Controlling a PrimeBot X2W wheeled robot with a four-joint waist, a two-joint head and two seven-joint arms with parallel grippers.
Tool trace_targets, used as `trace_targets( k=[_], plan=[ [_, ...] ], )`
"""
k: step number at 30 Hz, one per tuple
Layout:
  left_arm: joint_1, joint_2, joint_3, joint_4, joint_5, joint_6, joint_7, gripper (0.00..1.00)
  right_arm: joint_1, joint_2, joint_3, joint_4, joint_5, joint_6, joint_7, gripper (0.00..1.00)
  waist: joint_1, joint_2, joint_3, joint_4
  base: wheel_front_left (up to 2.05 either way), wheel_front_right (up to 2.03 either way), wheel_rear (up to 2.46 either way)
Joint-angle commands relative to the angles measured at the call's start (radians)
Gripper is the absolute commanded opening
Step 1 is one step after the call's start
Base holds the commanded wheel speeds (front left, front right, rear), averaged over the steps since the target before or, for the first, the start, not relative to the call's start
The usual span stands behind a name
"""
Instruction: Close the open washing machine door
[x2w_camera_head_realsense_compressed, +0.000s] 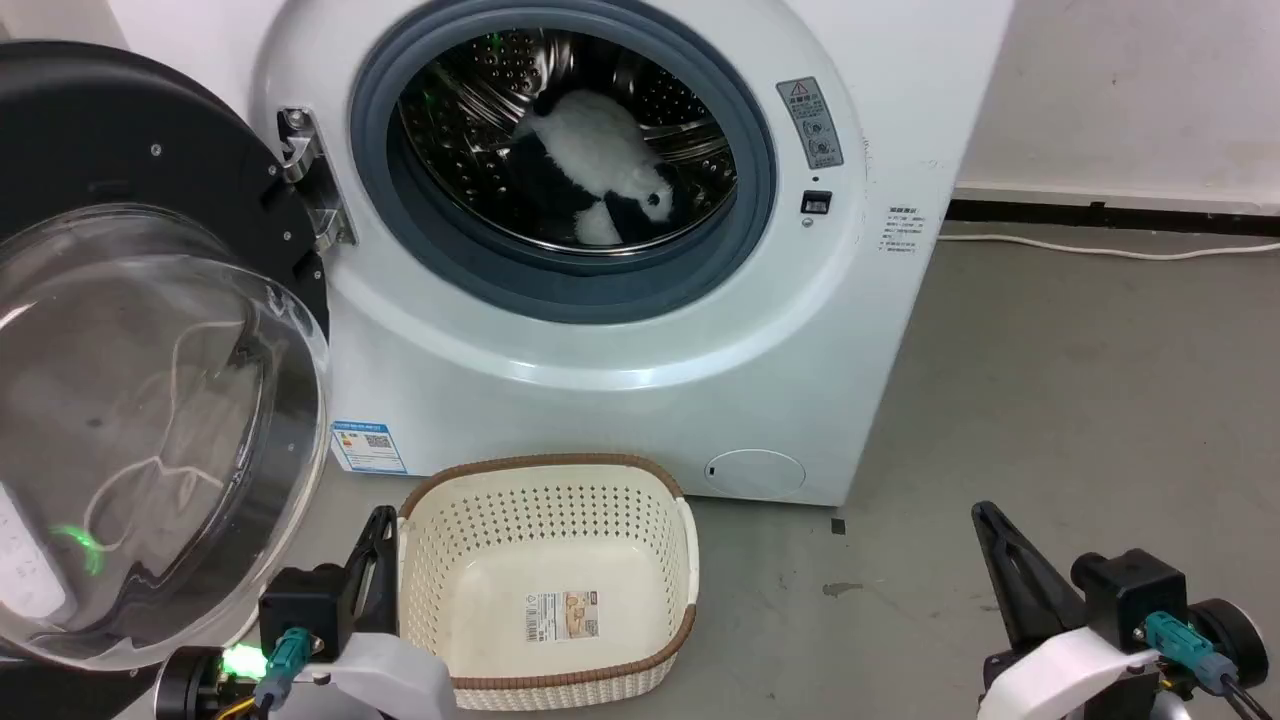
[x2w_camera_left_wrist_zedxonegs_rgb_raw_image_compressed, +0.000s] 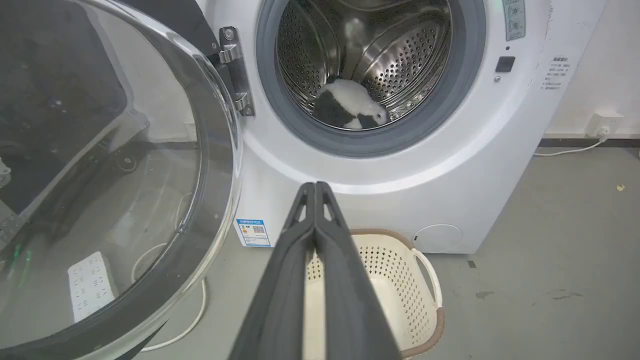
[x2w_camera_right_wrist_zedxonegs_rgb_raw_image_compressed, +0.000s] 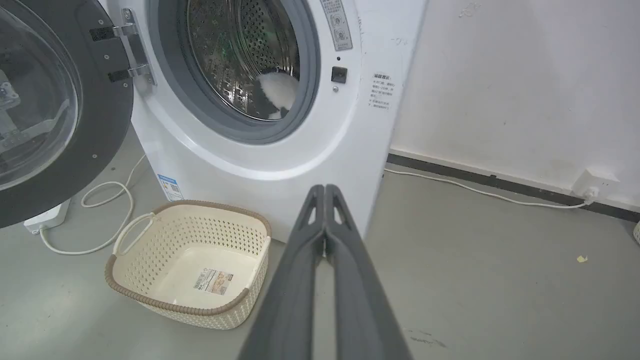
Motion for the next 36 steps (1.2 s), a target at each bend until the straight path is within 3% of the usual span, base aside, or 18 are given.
trace_targets(
  k=[1, 27, 28, 36],
  plan=[
    [-0.015, 0.000, 0.002, -0.004, 0.003, 0.003, 0.000, 0.00, -0.014, 0.004, 0.000, -0.004, -0.008, 0.001, 0.000, 0.00, 0.0000, 0.0000, 0.000, 0.000, 0.00, 0.00, 0.00],
    [-0.015, 0.000, 0.002, -0.004, 0.003, 0.003, 0.000, 0.00, -0.014, 0.004, 0.000, -0.004, -0.008, 0.001, 0.000, 0.00, 0.0000, 0.0000, 0.000, 0.000, 0.00, 0.00, 0.00],
    [0.000, 0.000, 0.000, 0.000, 0.000, 0.000, 0.000, 1.00, 0.000, 0.000, 0.000, 0.000, 0.000, 0.000, 0.000, 1.00, 0.0000, 0.0000, 0.000, 0.000, 0.00, 0.00, 0.00],
    [0.000, 0.000, -0.007, 0.000, -0.001, 0.000, -0.009, 1.00, 0.001, 0.000, -0.003, 0.004, 0.011, 0.000, -0.009, 1.00, 0.0000, 0.0000, 0.000, 0.001, 0.00, 0.00, 0.00]
  ],
)
